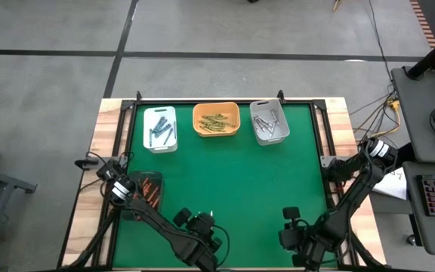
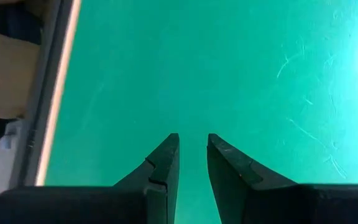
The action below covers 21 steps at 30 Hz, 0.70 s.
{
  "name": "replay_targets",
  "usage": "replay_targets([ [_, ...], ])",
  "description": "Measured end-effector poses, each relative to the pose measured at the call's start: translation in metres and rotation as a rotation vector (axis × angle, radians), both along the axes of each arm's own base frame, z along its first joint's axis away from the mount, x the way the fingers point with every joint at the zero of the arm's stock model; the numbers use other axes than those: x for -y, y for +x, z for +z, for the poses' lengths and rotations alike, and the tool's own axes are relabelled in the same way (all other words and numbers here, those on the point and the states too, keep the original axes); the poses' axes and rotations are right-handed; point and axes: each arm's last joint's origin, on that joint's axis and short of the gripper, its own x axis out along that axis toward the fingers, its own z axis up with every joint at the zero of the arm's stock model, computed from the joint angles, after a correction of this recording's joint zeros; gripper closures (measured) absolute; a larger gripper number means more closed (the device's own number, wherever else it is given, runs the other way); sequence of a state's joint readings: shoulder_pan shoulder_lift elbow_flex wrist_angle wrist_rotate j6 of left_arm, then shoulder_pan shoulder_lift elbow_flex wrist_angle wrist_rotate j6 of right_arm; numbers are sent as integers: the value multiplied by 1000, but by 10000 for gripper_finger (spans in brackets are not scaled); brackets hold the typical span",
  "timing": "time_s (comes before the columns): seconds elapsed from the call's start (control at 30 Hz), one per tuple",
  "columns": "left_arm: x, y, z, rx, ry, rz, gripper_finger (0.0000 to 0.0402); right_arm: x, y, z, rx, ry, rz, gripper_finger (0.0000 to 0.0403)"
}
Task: Sort crayons
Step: Put the white crayon into the gray bin
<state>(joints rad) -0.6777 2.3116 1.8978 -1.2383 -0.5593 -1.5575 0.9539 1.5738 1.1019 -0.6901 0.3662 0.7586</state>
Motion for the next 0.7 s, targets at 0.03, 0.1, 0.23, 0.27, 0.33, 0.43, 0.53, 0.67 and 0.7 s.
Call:
replay_targets([
  [0.03,-1,-1,-2,-3,2,9,289,1,-1,-2,-4,-5,0,329],
  [0.1,-2,-3,-6,-4,3,29,273,3,-2,-5,-11,-15,0,328],
  [0.23,-4,-5,-11,7,0,70,250,4,-3,-7,-16,-27,9,331],
  [0.27,-4,-5,-13,10,-2,76,246,4,-3,-7,-15,-27,10,332],
  [0.33,-4,-4,-16,26,-13,81,241,4,-3,-7,-16,-28,12,334],
  [0.43,-4,-4,-18,31,-18,84,239,4,-3,-7,-16,-31,19,334],
  [0.53,-3,-3,-18,44,-26,86,240,4,-3,-7,-16,-33,24,331],
  [0.67,-2,-1,-18,74,-28,84,240,4,-3,-7,-16,-33,24,332],
  [0.7,-2,-1,-19,73,-28,83,240,4,-3,-7,-16,-33,24,333],
])
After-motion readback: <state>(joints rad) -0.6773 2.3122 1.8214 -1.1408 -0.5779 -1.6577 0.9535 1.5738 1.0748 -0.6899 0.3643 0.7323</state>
